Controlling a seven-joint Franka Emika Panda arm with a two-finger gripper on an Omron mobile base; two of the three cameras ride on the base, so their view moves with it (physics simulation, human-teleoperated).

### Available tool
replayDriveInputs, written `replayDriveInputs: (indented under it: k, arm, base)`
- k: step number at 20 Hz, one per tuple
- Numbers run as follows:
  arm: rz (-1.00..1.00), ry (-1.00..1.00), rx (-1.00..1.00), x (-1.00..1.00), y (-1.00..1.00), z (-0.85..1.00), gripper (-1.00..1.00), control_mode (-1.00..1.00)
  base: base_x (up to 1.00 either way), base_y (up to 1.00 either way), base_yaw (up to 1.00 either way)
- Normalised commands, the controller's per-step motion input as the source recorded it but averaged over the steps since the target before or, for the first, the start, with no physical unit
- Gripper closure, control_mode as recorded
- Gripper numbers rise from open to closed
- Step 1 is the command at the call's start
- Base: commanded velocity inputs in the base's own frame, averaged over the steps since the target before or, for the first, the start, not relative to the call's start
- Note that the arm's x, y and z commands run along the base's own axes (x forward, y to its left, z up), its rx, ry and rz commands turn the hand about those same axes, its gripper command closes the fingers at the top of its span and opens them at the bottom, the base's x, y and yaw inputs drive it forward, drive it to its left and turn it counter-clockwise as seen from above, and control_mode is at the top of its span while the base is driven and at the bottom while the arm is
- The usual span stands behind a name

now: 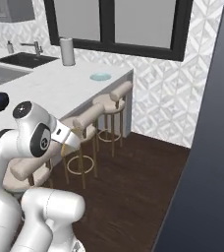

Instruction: Start the toaster. Once the lever pops up, take the bread to the plate on the dining counter.

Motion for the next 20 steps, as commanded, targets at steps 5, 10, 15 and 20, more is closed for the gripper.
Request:
replayDriveInputs:
  k: [5,10,15,20]
  arm:
    - [0.0,0.0,0.0,0.0,0.0,0.0,1.0,1.0]
    - [0.0,0.0,0.0,0.0,0.0,0.0,1.0,1.0]
    - [0.0,0.0,0.0,0.0,0.0,0.0,1.0,1.0]
    - [0.0,0.0,0.0,0.0,0.0,0.0,1.0,1.0]
  base:
    - [0.94,-0.57,0.19]
    - [0.93,-0.59,0.2]
    - [0.95,-0.58,0.21]
    - [0.91,-0.54,0.23]
